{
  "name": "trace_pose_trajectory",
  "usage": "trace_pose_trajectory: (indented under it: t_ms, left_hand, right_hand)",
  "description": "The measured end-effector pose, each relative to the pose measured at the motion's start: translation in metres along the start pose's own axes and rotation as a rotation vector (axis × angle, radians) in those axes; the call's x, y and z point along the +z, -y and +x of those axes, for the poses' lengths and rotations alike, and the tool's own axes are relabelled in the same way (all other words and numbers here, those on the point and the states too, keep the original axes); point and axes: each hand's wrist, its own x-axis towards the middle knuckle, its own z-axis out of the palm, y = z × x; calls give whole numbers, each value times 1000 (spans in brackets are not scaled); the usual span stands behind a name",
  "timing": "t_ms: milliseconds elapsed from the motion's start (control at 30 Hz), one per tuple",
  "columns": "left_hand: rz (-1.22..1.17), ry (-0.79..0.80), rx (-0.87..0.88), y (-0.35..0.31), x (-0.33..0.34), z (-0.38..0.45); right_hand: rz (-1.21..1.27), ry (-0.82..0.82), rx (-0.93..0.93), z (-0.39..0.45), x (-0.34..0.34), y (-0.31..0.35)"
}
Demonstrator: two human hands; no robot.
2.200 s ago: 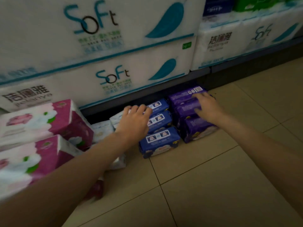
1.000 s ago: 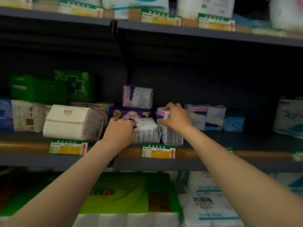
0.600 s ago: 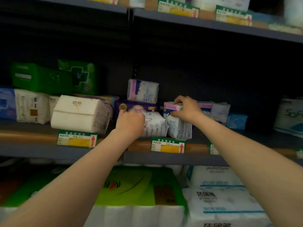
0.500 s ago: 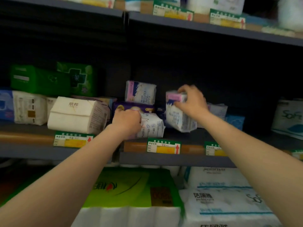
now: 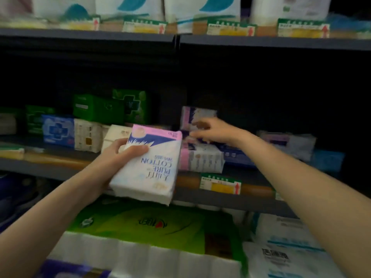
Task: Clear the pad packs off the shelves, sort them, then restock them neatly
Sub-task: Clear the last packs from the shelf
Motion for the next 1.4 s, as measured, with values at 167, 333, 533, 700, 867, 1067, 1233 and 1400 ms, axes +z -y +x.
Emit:
trace_pose_trajectory:
  t_ms: [167, 333, 533, 700, 867, 1067, 1233, 1400]
  left_hand:
    - [59, -39, -7, 18, -4, -14]
    - [118, 31, -8, 48, -5, -26]
    - [180, 64, -62, 83, -25, -42]
    - [195, 175, -147, 132, -24, -59]
    - [310, 320, -391, 203, -11, -85]
    - [346, 361, -550, 271, 24, -108]
    - [327, 567, -377, 287, 100, -99]
    - [540, 777, -154, 289, 157, -89]
  right_hand:
    - [-396, 378, 184, 34, 37, -25]
    - [-545, 282, 158, 39, 42, -29]
    - [-469, -290, -32, -3, 42, -20]
    - [-188, -392, -303, -88, 65, 8]
    - [-207, -124, -335, -181, 113, 9]
    - [-141, 268, 187, -248, 173, -81]
    - [-114, 367, 407, -286, 180, -152]
    - [-215, 297, 524, -324, 176, -187]
